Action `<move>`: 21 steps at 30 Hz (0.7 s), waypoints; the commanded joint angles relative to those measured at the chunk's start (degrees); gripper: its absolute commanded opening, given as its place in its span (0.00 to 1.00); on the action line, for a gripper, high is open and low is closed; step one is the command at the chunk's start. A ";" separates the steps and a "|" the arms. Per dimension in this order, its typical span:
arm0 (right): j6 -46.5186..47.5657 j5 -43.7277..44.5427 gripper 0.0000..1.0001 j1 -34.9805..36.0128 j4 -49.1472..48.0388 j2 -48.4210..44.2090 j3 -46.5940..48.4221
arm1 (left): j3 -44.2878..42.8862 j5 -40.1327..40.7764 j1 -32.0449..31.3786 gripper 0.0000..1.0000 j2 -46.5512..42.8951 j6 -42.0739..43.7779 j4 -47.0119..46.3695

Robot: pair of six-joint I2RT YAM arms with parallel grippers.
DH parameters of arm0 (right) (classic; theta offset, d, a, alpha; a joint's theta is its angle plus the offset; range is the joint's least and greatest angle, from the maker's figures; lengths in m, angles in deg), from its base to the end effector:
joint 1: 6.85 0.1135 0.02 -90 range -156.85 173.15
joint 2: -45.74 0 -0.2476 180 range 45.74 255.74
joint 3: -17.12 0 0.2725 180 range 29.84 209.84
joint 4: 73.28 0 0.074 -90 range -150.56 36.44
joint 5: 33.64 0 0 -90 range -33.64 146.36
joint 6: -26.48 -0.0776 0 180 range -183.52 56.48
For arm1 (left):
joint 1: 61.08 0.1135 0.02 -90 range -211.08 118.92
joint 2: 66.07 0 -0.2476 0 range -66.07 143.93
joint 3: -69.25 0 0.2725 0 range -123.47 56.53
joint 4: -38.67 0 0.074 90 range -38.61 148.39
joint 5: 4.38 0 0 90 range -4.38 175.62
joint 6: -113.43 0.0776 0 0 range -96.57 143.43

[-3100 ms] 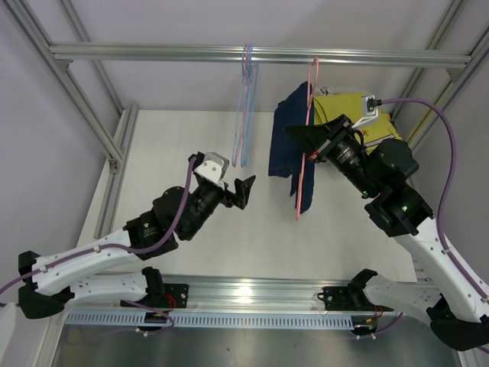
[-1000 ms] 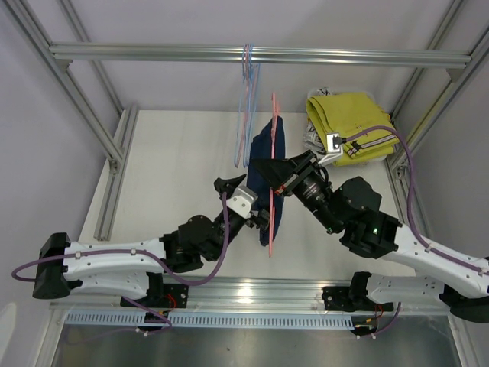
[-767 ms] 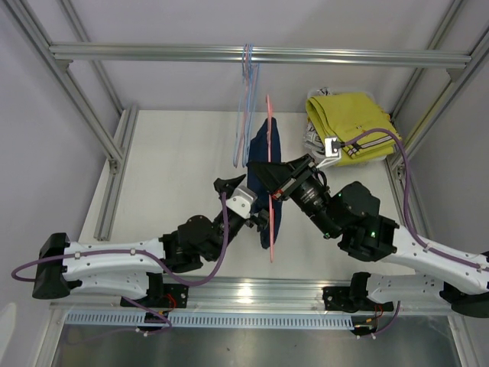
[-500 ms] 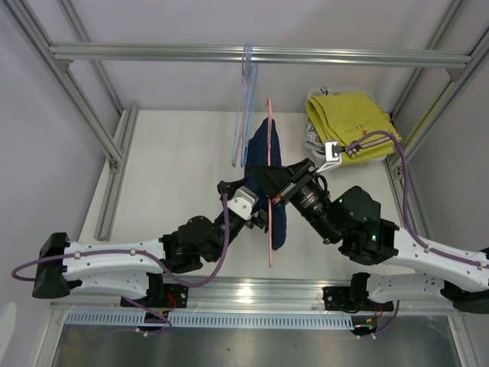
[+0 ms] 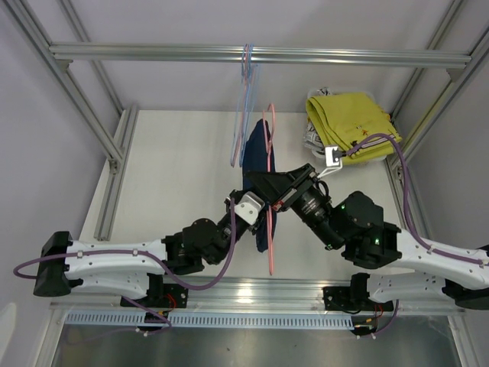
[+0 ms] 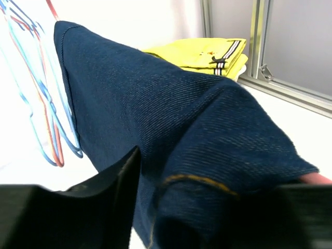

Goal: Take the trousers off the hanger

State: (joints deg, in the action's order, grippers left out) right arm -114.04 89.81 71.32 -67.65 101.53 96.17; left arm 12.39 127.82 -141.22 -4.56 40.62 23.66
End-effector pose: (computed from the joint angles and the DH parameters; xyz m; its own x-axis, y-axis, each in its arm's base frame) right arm 0.0959 0.2490 0.4679 -0.5077 0.7174 -0.4771 -0.4987 0.2069 0.8417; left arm 0.1032 -0.2894 0.3327 0.2117 0.0606 -0.9755 0.5801 0.7955 0.1753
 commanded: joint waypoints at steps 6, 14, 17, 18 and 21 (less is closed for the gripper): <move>-1.95 5.04 0.00 3.74 -3.54 -2.70 -2.33 | -2.53 0.52 -0.28 0.34 -0.08 1.00 -0.84; -1.16 10.49 0.00 4.71 -2.05 -7.97 -7.08 | -4.55 -0.44 -0.72 0.01 -0.17 -0.58 3.72; -0.63 11.90 0.00 4.80 -2.13 -8.85 -8.66 | -4.73 -0.62 -0.81 0.01 -0.69 -1.02 4.34; -0.54 12.42 0.00 4.71 -2.14 -9.29 -8.93 | -4.90 -0.80 -0.90 0.01 -0.87 -1.28 4.61; -0.37 14.00 0.00 4.71 -2.14 -10.17 -10.16 | -4.99 -1.15 -0.90 0.01 -1.22 -1.72 5.57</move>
State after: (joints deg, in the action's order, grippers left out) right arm -115.33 98.62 75.58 -66.84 93.05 86.44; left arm 10.97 127.36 -141.94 -4.19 40.38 31.25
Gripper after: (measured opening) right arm 0.034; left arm 0.037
